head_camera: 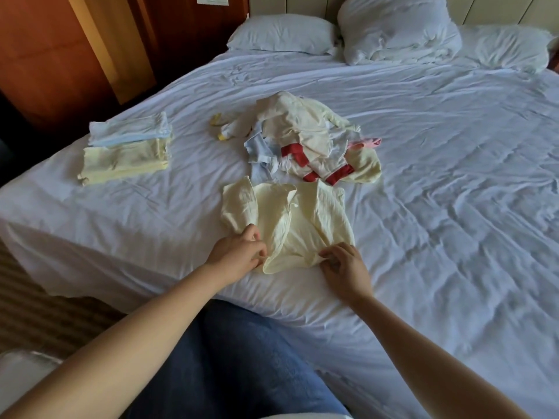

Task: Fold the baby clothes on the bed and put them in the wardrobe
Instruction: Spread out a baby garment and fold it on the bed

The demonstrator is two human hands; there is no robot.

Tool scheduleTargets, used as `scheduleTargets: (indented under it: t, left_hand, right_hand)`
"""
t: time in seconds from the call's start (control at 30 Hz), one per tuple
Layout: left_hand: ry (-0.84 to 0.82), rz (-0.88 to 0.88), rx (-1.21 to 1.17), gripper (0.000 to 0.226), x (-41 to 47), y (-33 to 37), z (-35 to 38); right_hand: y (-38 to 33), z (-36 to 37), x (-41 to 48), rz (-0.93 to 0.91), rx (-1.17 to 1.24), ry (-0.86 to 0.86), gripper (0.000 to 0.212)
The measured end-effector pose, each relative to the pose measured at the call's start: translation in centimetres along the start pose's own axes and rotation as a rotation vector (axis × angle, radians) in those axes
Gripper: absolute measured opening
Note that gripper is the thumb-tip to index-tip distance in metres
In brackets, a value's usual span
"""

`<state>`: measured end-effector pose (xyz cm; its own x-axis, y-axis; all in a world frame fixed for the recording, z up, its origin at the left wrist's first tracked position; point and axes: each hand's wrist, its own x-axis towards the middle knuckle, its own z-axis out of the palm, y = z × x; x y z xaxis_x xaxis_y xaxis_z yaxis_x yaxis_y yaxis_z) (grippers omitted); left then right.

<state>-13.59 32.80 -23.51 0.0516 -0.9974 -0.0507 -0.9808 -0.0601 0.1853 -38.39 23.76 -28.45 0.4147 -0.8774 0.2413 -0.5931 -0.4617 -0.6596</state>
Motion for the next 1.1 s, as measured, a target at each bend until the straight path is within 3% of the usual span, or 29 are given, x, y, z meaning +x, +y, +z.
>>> scheduleTargets:
  t: [0.23, 0.43, 0.63, 0.77, 0.93, 1.0, 1.1]
  left_hand:
    - [0.102, 0.025, -0.154, 0.010, 0.1, -1.0, -1.4]
    - [0.187, -0.037, -0.224, 0.013, 0.1, -1.2, -2.6]
    - [0.037, -0.068, -0.173, 0.014, 0.3, -2.1, -3.3]
    - [0.133, -0.143, -0.173, 0.021, 0.7, -2.3, -4.5]
    - [0.326, -0.183, -0.674, 0.003, 2.5, -2.1, -8.4]
    - [0.360, -0.154, -0.801, 0.007, 3.0, -2.0, -10.2]
    - [0.406, -0.113, -0.739, 0.009, 3.6, -2.1, -12.9]
  right_hand:
    - [-1.0, -1.2, 0.8, 0.127, 0.005, -0.024, 0.014]
    - [-0.9, -2.2, 1.5, 0.005, -0.073, -0.083, 0.007]
    - [-1.2, -3.2, 2.7, -0.034, -0.200, -0.112, 0.010]
    - [-2.9, -4.8, 4.5, 0.005, -0.121, -0.087, 0.006]
    - [-5.7, -7.6, 8.0, 0.136, 0.358, -0.106, 0.006]
    - [-6.9, -8.8, 9.2, 0.134, 0.447, -0.092, 0.008]
    - [-8.8, -10.9, 10.8, 0.054, 0.498, -0.042, 0.013]
